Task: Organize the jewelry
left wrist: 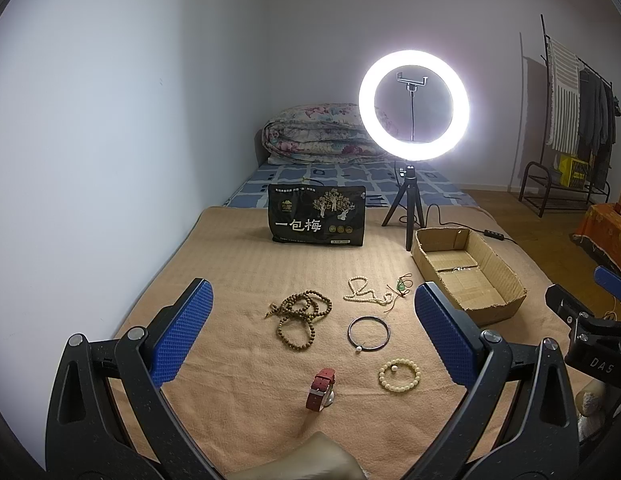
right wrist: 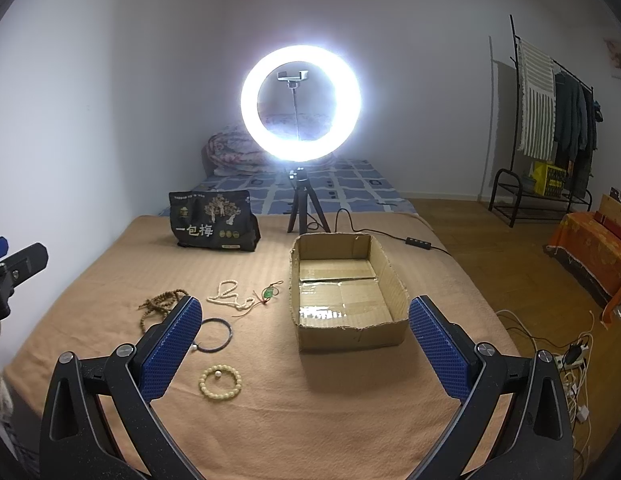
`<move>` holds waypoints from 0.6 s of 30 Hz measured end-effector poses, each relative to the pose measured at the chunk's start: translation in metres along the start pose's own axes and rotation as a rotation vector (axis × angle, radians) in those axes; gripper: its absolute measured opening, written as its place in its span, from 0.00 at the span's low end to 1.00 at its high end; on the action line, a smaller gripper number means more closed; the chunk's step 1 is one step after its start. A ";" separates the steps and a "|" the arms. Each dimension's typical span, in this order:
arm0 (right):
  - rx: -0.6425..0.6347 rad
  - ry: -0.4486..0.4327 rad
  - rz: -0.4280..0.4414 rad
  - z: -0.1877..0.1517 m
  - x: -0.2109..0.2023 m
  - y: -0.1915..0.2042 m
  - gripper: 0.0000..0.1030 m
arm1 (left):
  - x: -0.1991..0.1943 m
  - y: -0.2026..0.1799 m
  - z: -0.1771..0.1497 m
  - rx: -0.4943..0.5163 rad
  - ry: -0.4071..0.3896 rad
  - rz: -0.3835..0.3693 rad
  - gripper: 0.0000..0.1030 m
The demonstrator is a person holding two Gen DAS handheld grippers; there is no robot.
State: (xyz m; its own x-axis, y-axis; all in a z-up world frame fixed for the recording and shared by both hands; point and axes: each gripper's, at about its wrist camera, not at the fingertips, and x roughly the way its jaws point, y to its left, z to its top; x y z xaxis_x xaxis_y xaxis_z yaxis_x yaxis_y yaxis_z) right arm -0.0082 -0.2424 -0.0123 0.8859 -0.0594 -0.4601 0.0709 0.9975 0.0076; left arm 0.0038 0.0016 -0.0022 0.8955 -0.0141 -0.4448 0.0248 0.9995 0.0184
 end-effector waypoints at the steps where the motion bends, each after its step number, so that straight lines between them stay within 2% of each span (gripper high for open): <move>1: -0.001 0.001 0.001 0.000 0.001 0.001 1.00 | 0.000 0.000 0.000 0.000 0.000 0.000 1.00; 18: -0.008 0.007 0.004 -0.001 0.002 0.003 1.00 | 0.000 0.000 0.000 -0.003 0.000 0.000 1.00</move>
State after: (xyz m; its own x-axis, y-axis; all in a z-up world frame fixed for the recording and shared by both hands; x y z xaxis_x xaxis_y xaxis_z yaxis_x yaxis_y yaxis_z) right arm -0.0066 -0.2396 -0.0136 0.8828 -0.0556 -0.4664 0.0642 0.9979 0.0026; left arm 0.0035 0.0017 -0.0022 0.8957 -0.0143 -0.4444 0.0238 0.9996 0.0157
